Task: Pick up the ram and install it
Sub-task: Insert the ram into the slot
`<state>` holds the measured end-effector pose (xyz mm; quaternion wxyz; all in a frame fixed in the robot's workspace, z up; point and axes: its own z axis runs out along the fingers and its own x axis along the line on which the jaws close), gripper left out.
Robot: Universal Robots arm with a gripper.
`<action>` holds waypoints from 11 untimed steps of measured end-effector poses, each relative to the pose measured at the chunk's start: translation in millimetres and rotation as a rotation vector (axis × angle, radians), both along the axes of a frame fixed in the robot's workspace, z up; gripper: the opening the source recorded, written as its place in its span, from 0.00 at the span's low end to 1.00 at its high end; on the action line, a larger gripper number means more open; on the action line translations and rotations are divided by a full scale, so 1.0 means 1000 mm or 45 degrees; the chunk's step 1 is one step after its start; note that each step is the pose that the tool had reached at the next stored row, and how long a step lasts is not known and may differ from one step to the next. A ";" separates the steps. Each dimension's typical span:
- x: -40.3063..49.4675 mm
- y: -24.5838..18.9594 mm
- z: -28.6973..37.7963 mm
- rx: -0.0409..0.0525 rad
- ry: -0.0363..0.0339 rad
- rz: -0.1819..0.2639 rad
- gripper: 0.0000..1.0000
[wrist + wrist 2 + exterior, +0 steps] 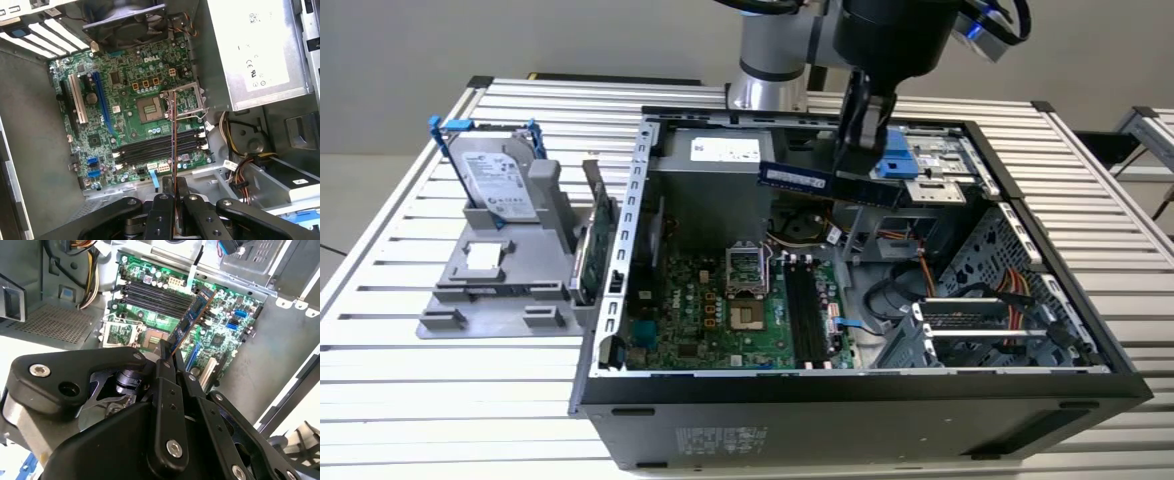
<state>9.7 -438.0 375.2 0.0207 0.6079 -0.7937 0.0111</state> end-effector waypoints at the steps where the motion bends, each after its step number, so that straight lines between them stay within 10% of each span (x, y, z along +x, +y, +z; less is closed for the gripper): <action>1: 0.0000 0.0000 0.0000 0.000 0.0000 -0.007 0.00; 11: 0.0000 0.0000 0.0000 0.000 0.0000 -0.068 0.00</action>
